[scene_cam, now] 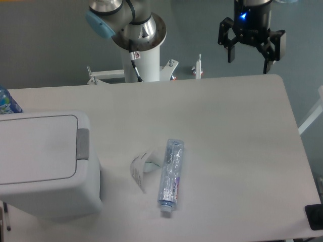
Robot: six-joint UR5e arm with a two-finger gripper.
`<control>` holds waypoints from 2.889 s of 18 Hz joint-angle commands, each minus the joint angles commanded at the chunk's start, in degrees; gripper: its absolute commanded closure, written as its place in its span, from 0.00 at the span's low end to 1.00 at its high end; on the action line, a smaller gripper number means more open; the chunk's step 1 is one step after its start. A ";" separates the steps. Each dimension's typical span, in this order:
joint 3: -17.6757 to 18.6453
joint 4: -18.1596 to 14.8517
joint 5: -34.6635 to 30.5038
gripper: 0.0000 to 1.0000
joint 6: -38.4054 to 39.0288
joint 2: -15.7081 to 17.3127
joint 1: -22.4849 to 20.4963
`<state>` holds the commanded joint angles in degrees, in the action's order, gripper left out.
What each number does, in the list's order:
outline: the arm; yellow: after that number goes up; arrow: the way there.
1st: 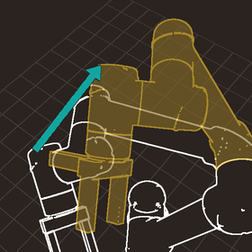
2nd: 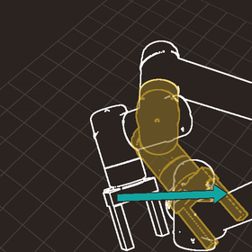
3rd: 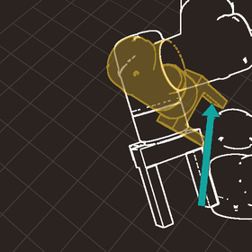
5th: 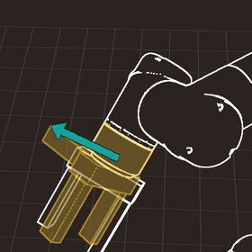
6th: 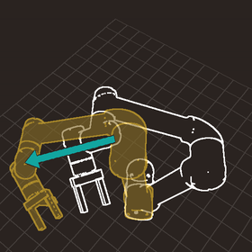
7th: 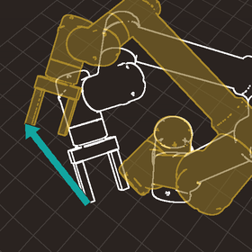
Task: Open the trash can
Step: 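Lower the open gripper from its raised start pose toward the table, then move the open gripper toward the grey handle on the trash can lid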
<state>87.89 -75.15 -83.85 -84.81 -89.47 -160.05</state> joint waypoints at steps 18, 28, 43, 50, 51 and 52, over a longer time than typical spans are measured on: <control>-3.69 9.58 4.38 0.00 47.87 -6.94 12.91; -3.96 10.98 15.03 0.00 67.84 -9.49 22.22; -3.16 16.26 15.03 0.00 74.71 -11.43 29.18; -2.20 16.35 14.85 0.00 74.62 -12.04 30.32; -2.20 16.43 14.77 0.00 74.71 -12.13 30.76; -2.20 16.44 14.77 0.00 74.71 -12.22 30.94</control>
<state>85.69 -58.71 -69.08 -10.11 -101.69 -129.11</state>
